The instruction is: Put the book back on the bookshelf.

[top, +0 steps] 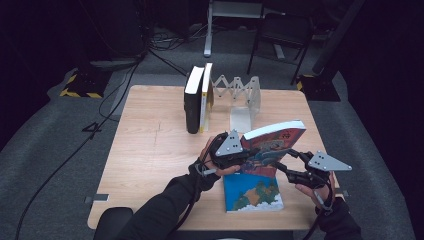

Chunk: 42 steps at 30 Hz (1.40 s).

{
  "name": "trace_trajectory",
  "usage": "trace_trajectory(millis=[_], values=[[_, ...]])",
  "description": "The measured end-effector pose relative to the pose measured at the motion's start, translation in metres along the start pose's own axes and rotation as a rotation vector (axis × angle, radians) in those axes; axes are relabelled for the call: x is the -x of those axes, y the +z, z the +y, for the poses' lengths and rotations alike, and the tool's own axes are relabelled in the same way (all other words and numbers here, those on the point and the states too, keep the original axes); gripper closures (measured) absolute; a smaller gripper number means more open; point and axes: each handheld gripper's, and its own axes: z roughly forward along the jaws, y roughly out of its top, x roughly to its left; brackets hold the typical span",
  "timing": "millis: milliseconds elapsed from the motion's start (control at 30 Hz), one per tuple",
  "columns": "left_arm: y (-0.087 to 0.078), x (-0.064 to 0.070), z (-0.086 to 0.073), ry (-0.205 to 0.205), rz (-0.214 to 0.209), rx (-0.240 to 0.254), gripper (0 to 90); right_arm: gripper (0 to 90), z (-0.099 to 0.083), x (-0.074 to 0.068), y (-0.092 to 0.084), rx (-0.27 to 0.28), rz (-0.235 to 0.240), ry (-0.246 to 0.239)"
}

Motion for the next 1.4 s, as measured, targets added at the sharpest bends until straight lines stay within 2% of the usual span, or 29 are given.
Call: trace_trajectory(millis=[333, 433, 633, 800, 900, 1100, 1200, 1300, 1333, 1400], values=[[-0.003, -0.008, -0.001, -0.015, 0.033, 0.018, 73.8, 37.2, -0.001, 0.001, 0.001, -0.015, -0.015, 0.001], [-0.006, -0.011, -0.001, -0.022, 0.070, 0.028, 73.9, 37.2, -0.001, 0.001, 0.001, -0.017, -0.018, 0.003], [-0.018, -0.028, -0.006, -0.050, 0.158, 0.032, 74.0, 37.2, -0.002, 0.001, 0.001, -0.021, -0.021, 0.003], [-0.035, -0.048, -0.013, -0.086, 0.251, 0.047, 74.0, 37.2, -0.003, 0.002, 0.002, -0.030, -0.026, 0.000], [-0.043, -0.058, -0.018, -0.093, 0.309, 0.045, 74.0, 37.2, -0.004, 0.003, 0.003, -0.038, -0.028, -0.001], [-0.048, -0.071, -0.030, -0.117, 0.426, 0.043, 74.0, 37.2, -0.006, 0.004, 0.004, -0.048, -0.023, 0.004], [-0.047, -0.077, -0.035, -0.134, 0.460, 0.044, 74.1, 37.2, -0.007, 0.003, 0.005, -0.056, -0.018, 0.002], [-0.047, -0.081, -0.039, -0.154, 0.477, 0.046, 74.1, 37.2, -0.007, 0.003, 0.006, -0.059, -0.019, -0.002], [-0.047, -0.082, -0.041, -0.156, 0.495, 0.045, 74.1, 37.2, -0.007, 0.003, 0.006, -0.059, -0.020, -0.002], [-0.046, -0.084, -0.045, -0.168, 0.504, 0.045, 74.0, 37.1, -0.008, 0.004, 0.006, -0.060, -0.024, 0.000]])
